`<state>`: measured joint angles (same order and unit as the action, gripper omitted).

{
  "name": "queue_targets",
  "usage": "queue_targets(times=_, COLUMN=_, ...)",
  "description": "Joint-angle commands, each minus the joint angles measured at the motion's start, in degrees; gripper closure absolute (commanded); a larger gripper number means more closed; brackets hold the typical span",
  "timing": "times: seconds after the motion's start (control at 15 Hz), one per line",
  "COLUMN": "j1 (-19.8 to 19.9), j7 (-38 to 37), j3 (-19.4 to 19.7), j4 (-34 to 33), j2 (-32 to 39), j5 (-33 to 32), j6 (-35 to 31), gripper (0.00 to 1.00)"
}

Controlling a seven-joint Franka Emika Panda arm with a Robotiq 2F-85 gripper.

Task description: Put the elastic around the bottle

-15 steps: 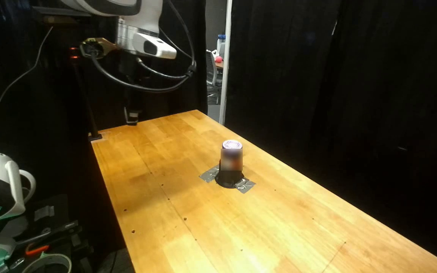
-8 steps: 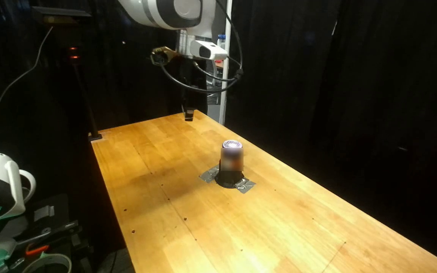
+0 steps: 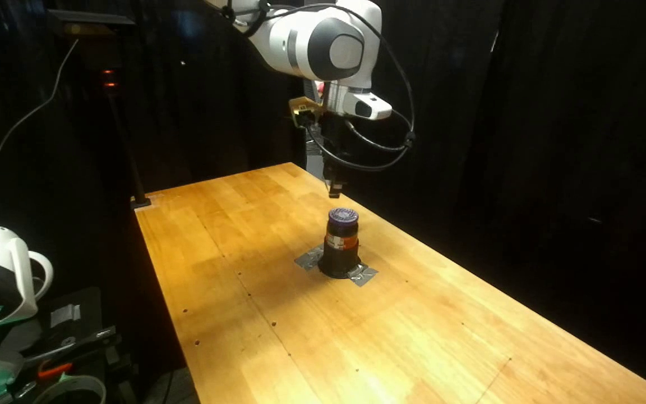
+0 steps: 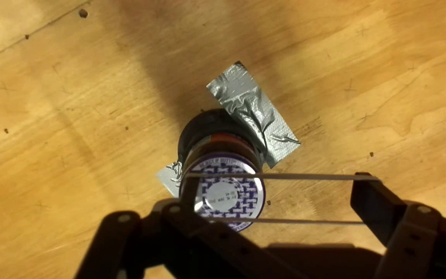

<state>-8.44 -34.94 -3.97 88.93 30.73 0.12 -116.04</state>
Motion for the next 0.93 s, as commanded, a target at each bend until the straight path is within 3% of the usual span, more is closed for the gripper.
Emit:
queue_targets(times=0.0, j1=-0.30, j7=2.85, j3=2.54, j4=-6.22, j2=4.42, j5=-0.19, j6=3.17, gripper=0.00)
queue_targets(times=0.33, j1=0.93, j7=7.37, j3=3.84, j4=-8.88, j2=7.73, j5=1.17, j6=6.94, gripper=0.00)
queue_targets(times=0.87, j1=0.77, j7=8.74, j3=2.62, j4=-15.00, j2=14.03, j5=5.39, j6=6.48, gripper=0.00)
